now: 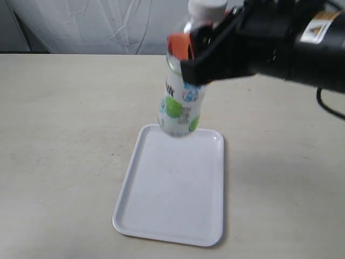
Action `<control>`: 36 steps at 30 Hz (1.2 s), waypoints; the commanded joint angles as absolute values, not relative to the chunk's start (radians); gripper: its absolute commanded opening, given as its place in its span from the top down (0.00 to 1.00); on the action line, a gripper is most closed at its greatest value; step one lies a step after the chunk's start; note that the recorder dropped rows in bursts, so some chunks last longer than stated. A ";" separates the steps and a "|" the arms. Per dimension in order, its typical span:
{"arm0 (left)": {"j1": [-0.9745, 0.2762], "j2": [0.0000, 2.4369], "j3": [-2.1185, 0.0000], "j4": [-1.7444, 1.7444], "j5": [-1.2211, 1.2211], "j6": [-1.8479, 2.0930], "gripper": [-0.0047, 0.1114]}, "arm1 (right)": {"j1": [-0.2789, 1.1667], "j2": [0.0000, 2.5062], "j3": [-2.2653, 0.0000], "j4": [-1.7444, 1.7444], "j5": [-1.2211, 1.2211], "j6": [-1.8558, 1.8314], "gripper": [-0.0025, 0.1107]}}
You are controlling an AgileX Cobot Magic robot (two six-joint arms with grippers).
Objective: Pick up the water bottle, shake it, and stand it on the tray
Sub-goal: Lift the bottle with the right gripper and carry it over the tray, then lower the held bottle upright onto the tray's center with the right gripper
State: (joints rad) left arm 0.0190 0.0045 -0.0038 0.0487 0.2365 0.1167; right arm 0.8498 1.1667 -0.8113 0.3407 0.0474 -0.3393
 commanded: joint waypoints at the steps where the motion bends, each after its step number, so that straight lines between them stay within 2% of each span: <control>1: 0.019 0.000 0.000 0.046 0.232 0.113 0.96 | 0.849 1.244 -0.731 0.348 -0.013 -0.340 0.99; 5: 0.019 0.000 0.000 0.046 0.232 0.113 0.96 | 0.849 1.252 -0.732 0.348 -0.043 -0.340 0.99; 15: 0.019 0.000 0.000 0.046 0.232 0.115 0.96 | 0.849 1.081 -0.834 0.348 -0.008 -0.340 0.99; 18: 0.019 0.000 0.000 0.046 0.232 0.115 0.96 | 0.849 1.127 -0.822 0.348 0.066 -0.340 0.99; 25: 0.019 0.000 0.000 0.046 0.232 0.113 0.96 | 0.858 1.284 -0.774 0.356 0.038 -0.340 0.99; 33: 0.019 0.000 0.000 0.046 0.232 0.113 0.96 | 0.990 1.263 -0.776 0.397 -0.048 -0.338 0.99; 36: 0.019 0.000 0.000 0.046 0.232 0.113 0.96 | 0.993 1.282 -0.776 0.394 -0.059 -0.344 0.99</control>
